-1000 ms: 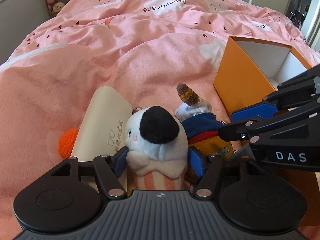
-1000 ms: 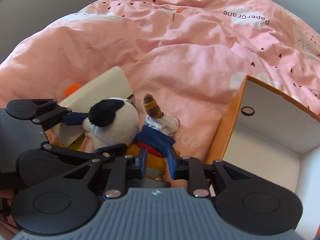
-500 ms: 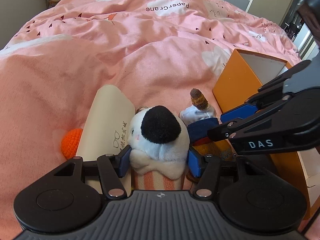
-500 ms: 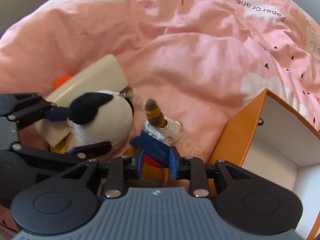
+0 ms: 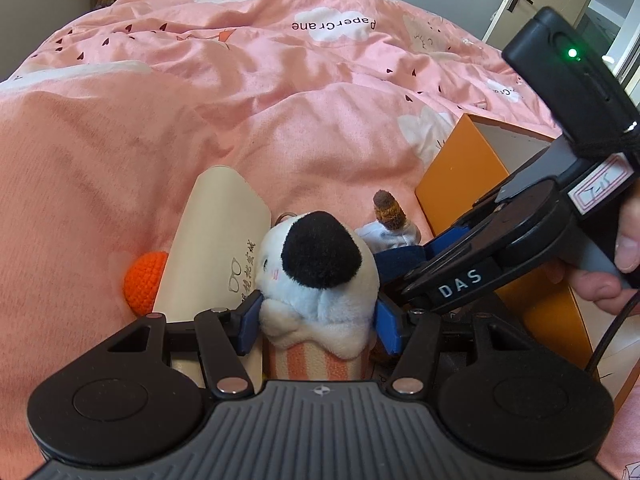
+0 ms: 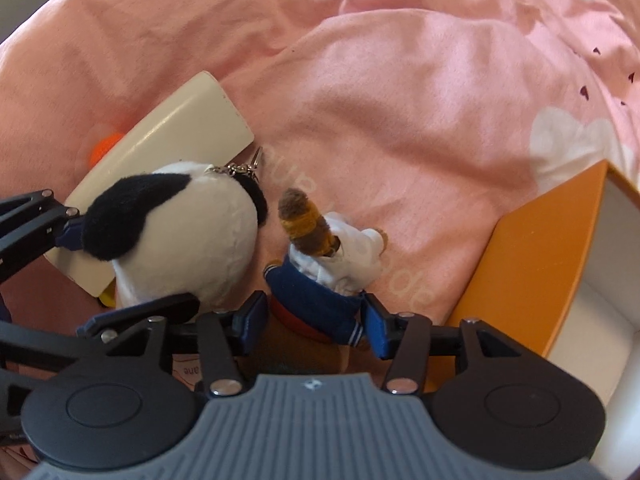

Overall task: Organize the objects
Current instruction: 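Grasp the white plush dog with the left gripper while the right gripper grasps the Donald Duck plush, then lift and carry both plush toys over the orange box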

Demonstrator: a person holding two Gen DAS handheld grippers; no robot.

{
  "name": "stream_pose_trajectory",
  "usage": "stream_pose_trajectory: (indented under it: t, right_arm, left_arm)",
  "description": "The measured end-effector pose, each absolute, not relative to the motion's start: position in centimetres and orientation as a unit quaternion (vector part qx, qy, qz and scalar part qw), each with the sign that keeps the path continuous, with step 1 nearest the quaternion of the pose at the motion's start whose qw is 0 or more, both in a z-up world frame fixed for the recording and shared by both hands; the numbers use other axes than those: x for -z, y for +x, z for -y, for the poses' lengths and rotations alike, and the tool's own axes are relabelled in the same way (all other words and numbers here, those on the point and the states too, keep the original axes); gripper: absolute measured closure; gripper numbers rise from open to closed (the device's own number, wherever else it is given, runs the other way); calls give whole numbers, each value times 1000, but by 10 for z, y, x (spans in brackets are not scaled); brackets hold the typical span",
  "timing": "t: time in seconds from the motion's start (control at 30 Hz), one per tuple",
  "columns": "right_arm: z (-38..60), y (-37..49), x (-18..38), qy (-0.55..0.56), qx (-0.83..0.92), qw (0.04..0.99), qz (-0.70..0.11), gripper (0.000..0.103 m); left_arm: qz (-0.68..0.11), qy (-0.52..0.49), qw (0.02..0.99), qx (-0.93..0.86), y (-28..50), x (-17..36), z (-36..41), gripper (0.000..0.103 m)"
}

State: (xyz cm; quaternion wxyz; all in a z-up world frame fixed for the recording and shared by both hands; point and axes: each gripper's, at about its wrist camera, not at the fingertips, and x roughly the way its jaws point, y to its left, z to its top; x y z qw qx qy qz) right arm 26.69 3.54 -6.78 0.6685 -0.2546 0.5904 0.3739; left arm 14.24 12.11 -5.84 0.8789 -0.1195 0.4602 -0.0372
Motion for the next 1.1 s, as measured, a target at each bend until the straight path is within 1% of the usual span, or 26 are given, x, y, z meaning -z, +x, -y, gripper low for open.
stream_pose_trajectory:
  t: [0.03,0.1,0.17,0.33,0.63,1.1]
  right_arm:
    - [-35,267,70,-249,-372,669,-594,47]
    - [-33,268,72,-236,-370,673,-595,49]
    - [-30,267,70,-228,-371,680,-590,55]
    - [-22,254,52,-219,-377,699,-566,61]
    - [-22,231,17,-220,-356,770,-482,63]
    - [4,186,-50,-176,-339,840,-385,63]
  left_arm:
    - [-460,-119,879,37,143,59,-121,37]
    - [-460,-118,879,37,142,58,-121,37]
    - [-460,-117,880,38,142,59,-121,37]
    - [-457,-121,880,37,142,58,-121,37]
    - [-442,-197,875,26,140,48,-132,38]
    - [-382,-164,909,-17,112,-18,-103,38]
